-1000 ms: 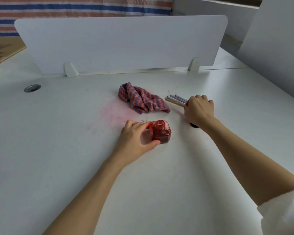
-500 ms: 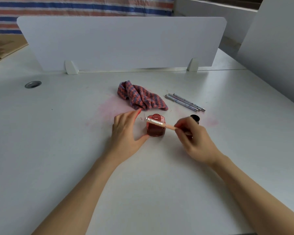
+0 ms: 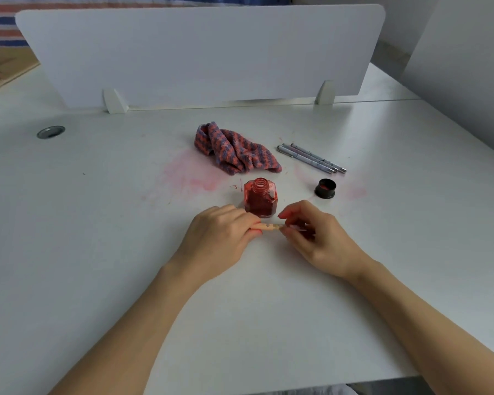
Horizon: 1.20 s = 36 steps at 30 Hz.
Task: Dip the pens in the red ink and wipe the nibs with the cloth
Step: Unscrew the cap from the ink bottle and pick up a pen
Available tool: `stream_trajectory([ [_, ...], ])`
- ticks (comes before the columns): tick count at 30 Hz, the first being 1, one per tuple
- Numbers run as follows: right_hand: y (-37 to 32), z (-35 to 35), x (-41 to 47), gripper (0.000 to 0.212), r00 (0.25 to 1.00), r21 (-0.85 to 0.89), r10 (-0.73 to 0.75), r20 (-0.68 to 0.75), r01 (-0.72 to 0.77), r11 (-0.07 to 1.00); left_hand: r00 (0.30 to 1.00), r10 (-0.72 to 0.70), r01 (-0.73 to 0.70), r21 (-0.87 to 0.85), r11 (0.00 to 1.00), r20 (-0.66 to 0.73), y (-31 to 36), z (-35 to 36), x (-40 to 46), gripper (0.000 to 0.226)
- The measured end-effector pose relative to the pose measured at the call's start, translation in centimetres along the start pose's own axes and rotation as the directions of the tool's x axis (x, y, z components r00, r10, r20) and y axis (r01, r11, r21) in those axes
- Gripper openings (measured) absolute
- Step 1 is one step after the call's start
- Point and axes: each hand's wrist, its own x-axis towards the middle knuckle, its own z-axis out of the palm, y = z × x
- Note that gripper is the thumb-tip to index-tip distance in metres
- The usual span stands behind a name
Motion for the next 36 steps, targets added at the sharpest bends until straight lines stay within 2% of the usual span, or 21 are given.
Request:
stream_trajectory([
  [7,0.2,-0.2,0.2,0.010,0.998,0.030,0.041,-0.036,-0.040,0.999,0.999,-0.030,0.033,-0.069,0.997,0.040,0.1,0.0,-0.1,0.032],
  [18,0.4,-0.2,0.5,0.013,0.998,0.037,0.059,-0.038,-0.058,0.998,0.993,-0.104,0.101,-0.051,0.994,-0.054,-0.1,-0.3,0.0,0.029],
  [20,0.4,-0.3,0.5,0.016,0.997,0.048,0.066,-0.036,-0.064,0.997,0.989,-0.134,0.131,-0.050,0.990,-0.056,-0.5,-0.6,-0.1,0.033],
  [23,0.6,-0.4,0.5,0.017,0.995,0.053,0.084,-0.059,-0.081,0.995,0.979,-0.203,0.203,-0.049,0.978,0.014,-1.5,-1.0,-0.4,0.045],
  [25,0.8,-0.6,0.6,0.013,0.991,0.060,0.106,-0.083,-0.101,0.993,0.941,-0.332,0.333,-0.014,0.943,0.062,-2.4,-1.3,-0.6,0.052],
  [28,1.2,-0.8,0.6,0.008,0.986,0.038,0.126,-0.105,-0.123,0.992,0.871,-0.480,0.485,-0.034,0.874,0.111,-4.1,-1.0,-0.8,0.048],
  [30,1.2,-0.7,0.6,0.007,0.985,0.018,0.127,-0.116,-0.126,0.992,0.858,-0.502,0.510,-0.058,0.858,0.111,-5.1,-0.5,-1.0,0.056],
  [33,1.2,-0.6,0.6,0.007,0.983,0.008,0.130,-0.127,-0.130,0.991,0.839,-0.529,0.535,-0.015,0.845,0.126,-5.8,0.1,-1.2,0.079],
  [36,1.3,-0.6,0.7,0.007,0.982,0.001,0.128,-0.138,-0.130,0.992,0.856,-0.505,0.509,-0.012,0.861,0.110,-5.8,0.3,-1.2,0.084],
])
